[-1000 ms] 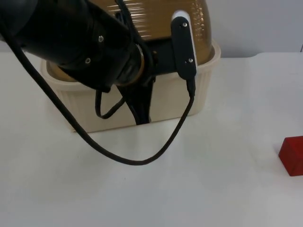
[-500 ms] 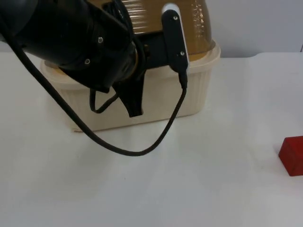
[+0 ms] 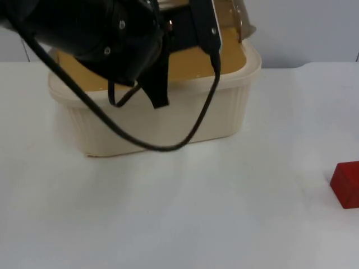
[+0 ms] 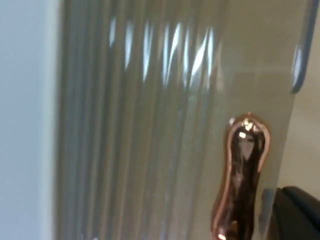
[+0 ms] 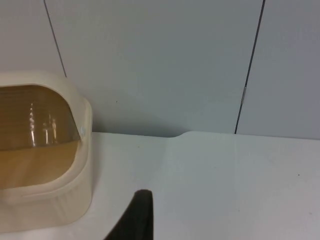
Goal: Open the box lid with the left hand, place the block into the box with the right hand, then close the box lid with the left hand.
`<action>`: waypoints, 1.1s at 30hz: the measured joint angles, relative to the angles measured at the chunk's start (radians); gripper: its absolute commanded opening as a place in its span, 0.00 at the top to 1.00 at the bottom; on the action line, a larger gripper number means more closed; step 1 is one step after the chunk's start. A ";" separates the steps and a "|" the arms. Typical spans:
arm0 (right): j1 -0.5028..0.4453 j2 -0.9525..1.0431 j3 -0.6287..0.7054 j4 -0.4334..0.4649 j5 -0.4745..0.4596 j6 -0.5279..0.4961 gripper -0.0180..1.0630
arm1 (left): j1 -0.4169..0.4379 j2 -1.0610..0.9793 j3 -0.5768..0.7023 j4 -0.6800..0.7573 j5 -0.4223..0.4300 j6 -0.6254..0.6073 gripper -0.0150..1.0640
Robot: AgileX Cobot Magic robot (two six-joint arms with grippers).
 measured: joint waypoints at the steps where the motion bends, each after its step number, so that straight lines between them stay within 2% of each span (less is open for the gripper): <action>1: 0.000 0.000 0.000 0.000 0.000 0.000 0.12 | 0.009 0.000 -0.011 0.002 0.003 0.002 0.99; 4: 0.000 0.000 0.000 0.000 0.000 0.000 0.12 | 0.029 0.000 -0.041 0.001 0.010 0.004 0.99; 8: 0.000 0.000 0.000 0.000 0.000 0.000 0.12 | 0.097 0.000 -0.092 0.001 0.028 0.004 0.99; 14: 0.000 0.000 0.000 0.000 0.000 0.000 0.12 | 0.134 -0.009 -0.106 -0.025 0.041 0.004 0.99; 15: 0.000 0.000 0.000 0.000 0.000 0.000 0.12 | 0.134 -0.019 -0.106 -0.068 0.020 0.006 0.99; 18: 0.000 0.000 0.000 0.000 0.000 0.000 0.12 | 0.135 -0.101 -0.102 -0.257 -0.186 0.019 0.99; 19: 0.000 0.000 0.000 0.000 0.000 0.000 0.12 | 0.135 -0.101 -0.102 -0.257 -0.186 0.019 0.99; 22: 0.000 0.000 0.000 0.000 0.000 0.000 0.12 | 0.135 -0.188 -0.091 -0.472 -0.354 0.034 0.99; 24: 0.000 0.000 0.000 0.000 0.000 0.000 0.12 | 0.135 -0.242 -0.077 -0.606 -0.384 0.038 0.99; 31: 0.000 0.000 0.000 0.007 0.000 0.000 0.12 | 0.138 -0.433 -0.025 -0.727 -0.392 0.040 0.99; 33: 0.000 0.000 0.000 0.007 0.000 0.010 0.12 | 0.164 -0.528 -0.014 -0.765 -0.395 0.031 0.99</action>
